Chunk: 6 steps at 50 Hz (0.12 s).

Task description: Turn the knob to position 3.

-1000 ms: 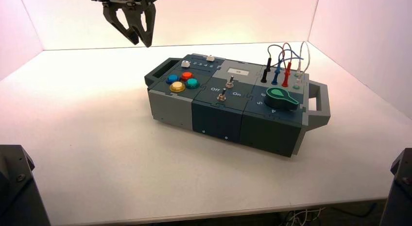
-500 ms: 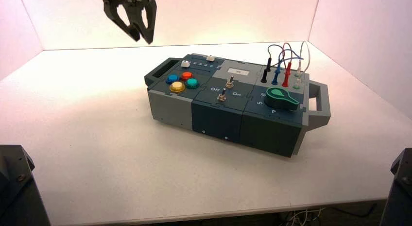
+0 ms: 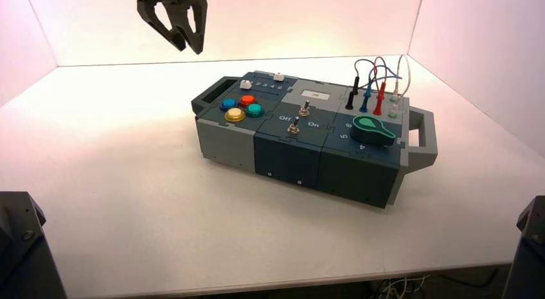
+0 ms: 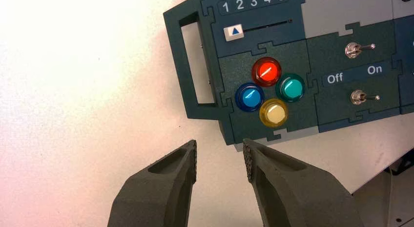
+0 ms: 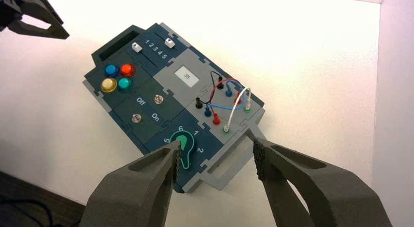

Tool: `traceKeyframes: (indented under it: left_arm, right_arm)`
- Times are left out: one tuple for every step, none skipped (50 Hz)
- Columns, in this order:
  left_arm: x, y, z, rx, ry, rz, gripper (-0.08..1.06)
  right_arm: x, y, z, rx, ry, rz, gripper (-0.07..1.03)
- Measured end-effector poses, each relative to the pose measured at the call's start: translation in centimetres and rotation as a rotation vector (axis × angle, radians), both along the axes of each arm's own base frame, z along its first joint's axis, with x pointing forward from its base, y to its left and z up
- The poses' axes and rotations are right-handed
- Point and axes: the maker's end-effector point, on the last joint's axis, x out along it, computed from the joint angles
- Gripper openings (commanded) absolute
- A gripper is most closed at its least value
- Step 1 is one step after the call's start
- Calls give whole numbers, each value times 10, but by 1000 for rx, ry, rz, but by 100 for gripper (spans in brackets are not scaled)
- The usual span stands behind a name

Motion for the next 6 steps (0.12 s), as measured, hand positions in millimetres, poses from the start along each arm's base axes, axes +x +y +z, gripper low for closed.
traceKeyframes:
  left_arm:
    - [0, 0, 0, 1, -2, -1, 52]
    - [0, 0, 0, 0, -2, 1, 52]
    - [0, 0, 0, 0, 0, 0, 52]
    - [0, 0, 0, 0, 0, 0, 52]
    - [0, 0, 0, 0, 0, 0, 52]
    - [0, 0, 0, 1, -1, -2, 52]
  right_arm:
    - [0, 0, -1, -1, 1, -2, 76]
    - [0, 0, -2, -1, 3, 0, 76]
    - [0, 0, -2, 0, 3, -2, 76]
    - [0, 0, -2, 2, -1, -1, 76]
    - [0, 0, -3, 0, 3, 0, 76]
    - [0, 0, -2, 2, 2, -3, 76]
